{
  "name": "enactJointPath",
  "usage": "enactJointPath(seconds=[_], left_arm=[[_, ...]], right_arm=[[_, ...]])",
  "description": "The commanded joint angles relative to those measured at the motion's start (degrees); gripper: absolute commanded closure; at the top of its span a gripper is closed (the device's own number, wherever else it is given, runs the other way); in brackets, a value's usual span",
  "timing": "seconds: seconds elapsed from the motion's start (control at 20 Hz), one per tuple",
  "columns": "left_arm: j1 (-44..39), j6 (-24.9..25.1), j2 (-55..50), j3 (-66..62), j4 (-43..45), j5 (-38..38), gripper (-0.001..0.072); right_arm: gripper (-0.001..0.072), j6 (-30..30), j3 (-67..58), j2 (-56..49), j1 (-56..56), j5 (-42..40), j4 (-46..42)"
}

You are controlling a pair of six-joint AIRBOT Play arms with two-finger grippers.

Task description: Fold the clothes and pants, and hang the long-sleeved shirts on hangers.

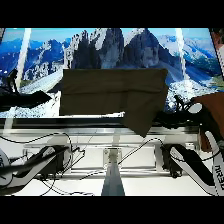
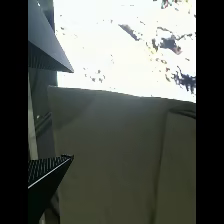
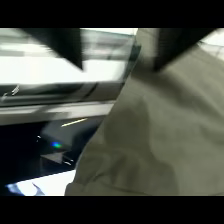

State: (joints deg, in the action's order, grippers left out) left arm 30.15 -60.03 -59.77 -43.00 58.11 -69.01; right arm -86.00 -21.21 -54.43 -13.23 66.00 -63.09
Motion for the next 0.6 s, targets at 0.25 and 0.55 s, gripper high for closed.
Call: enactJointPath(seconds=[0.25,0.55], left_arm=[[0.2,0.1,-7.2,1.2,-0.1,1.4,0.0160],[0.2,0.0,-9.3,1.3,0.6,-0.2,0.0161]], right_arm=[[0.0527,8.3,1.1,-5.3,0.1,-6.2,12.3],[0.0685,13.6,-0.5,-5.2,0.1,-5.9,13.7]])
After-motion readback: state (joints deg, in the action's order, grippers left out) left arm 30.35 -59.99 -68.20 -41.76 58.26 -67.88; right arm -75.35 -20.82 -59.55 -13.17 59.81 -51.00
